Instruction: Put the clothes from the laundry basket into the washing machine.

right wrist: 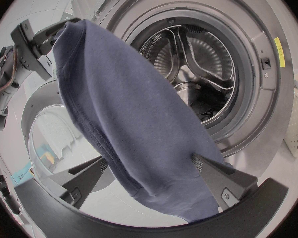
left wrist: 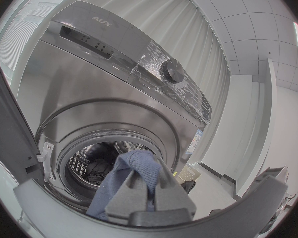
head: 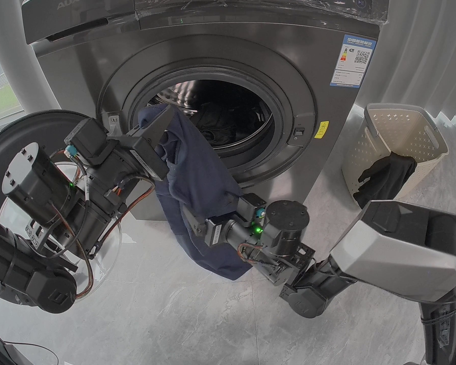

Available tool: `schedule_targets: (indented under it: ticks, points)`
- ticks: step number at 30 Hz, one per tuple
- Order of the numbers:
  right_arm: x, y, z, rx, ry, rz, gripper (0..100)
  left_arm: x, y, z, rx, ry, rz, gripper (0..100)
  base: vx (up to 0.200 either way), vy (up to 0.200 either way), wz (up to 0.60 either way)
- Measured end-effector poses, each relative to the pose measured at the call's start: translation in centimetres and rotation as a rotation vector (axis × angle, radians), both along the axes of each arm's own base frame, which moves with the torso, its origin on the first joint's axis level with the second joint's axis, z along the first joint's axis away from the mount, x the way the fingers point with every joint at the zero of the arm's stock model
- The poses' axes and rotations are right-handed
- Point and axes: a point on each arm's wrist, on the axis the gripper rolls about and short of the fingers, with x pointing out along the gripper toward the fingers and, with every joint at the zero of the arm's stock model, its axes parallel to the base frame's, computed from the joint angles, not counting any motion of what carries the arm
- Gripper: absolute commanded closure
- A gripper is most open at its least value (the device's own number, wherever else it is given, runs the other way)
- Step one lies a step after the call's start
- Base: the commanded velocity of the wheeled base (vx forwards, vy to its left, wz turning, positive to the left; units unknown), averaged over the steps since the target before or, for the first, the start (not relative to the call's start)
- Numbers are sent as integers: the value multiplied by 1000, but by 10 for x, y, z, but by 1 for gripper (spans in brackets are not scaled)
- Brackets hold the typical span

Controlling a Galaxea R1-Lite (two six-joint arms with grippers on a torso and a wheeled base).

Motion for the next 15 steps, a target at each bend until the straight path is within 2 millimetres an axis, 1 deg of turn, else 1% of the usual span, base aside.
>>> schedule_targets:
  ticks: [8,12,15]
  points:
    - [3,-28,15,-4,2,-52,0,0,0,0,1,1,0,100,0,0,0]
    - [0,-32,17,-12,3,-55,0,0,0,0,0,0,0,100,0,0,0]
    - [-6,-30,15,-18,5,-40,0,0,0,0,0,0,0,100,0,0,0]
